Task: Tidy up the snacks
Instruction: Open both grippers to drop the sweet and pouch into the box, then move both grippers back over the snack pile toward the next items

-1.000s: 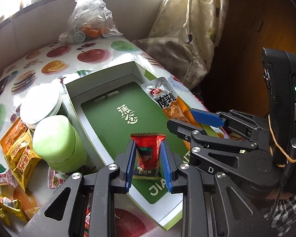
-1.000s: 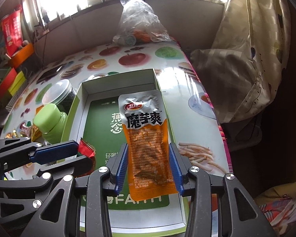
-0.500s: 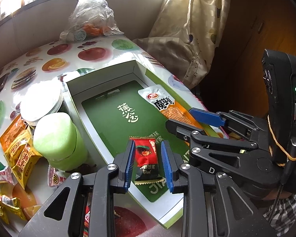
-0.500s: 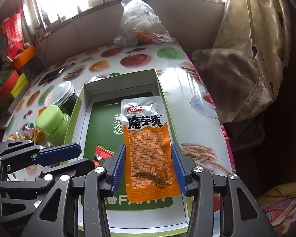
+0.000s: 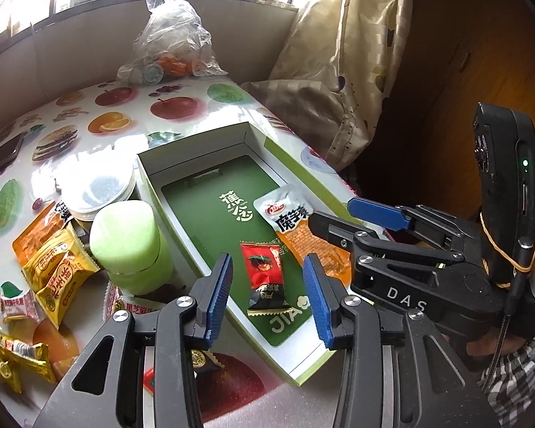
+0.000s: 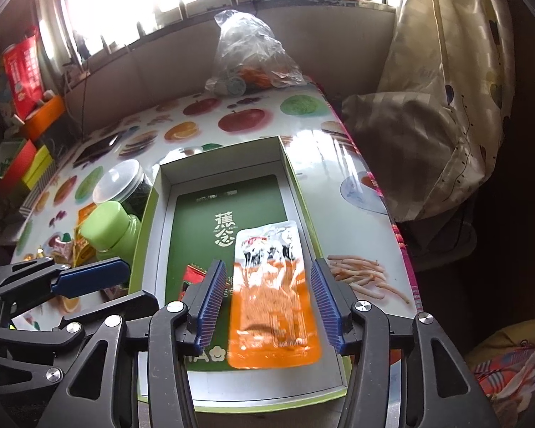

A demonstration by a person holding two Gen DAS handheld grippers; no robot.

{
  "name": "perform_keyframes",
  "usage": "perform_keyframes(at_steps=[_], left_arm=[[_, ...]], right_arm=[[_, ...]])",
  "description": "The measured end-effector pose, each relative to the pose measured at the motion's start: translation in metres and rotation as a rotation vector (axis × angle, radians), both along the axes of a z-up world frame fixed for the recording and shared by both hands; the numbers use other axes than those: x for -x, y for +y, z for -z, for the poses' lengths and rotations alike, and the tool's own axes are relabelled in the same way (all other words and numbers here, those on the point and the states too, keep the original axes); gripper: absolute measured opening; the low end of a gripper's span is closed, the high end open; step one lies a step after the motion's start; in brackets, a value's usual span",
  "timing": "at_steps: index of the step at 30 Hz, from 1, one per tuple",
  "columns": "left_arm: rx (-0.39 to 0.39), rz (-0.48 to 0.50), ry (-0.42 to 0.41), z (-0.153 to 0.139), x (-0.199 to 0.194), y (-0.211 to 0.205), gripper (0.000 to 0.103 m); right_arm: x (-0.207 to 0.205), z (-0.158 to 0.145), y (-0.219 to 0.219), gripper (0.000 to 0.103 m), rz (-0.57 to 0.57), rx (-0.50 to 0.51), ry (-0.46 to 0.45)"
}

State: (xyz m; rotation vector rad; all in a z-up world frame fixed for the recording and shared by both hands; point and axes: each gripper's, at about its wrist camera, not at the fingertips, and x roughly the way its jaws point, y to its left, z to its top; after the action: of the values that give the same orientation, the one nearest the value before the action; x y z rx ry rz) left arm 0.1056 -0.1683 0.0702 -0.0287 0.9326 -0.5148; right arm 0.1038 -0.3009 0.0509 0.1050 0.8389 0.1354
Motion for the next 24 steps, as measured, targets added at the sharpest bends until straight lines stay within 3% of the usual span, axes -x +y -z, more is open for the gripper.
perform_keyframes(at_steps=[3, 13, 24], left_arm=[[0.005, -0.014, -0.021, -0.006, 0.008, 0.009, 0.052], [0.051, -0.086, -0.071, -0.026, 0.034, 0.059, 0.053], [0.055, -0.271, -0.083, -0.022, 0.055, 0.134, 0.053]], right_arm=[[0.008, -0.008, -0.001, 0.049, 0.019, -0.022, -0.018], [0.038, -0.021, 0.022, 0.05, 0.004, -0.051, -0.054], [0.071, -0.021, 0.078, 0.05, -0.114, -0.071, -0.055]])
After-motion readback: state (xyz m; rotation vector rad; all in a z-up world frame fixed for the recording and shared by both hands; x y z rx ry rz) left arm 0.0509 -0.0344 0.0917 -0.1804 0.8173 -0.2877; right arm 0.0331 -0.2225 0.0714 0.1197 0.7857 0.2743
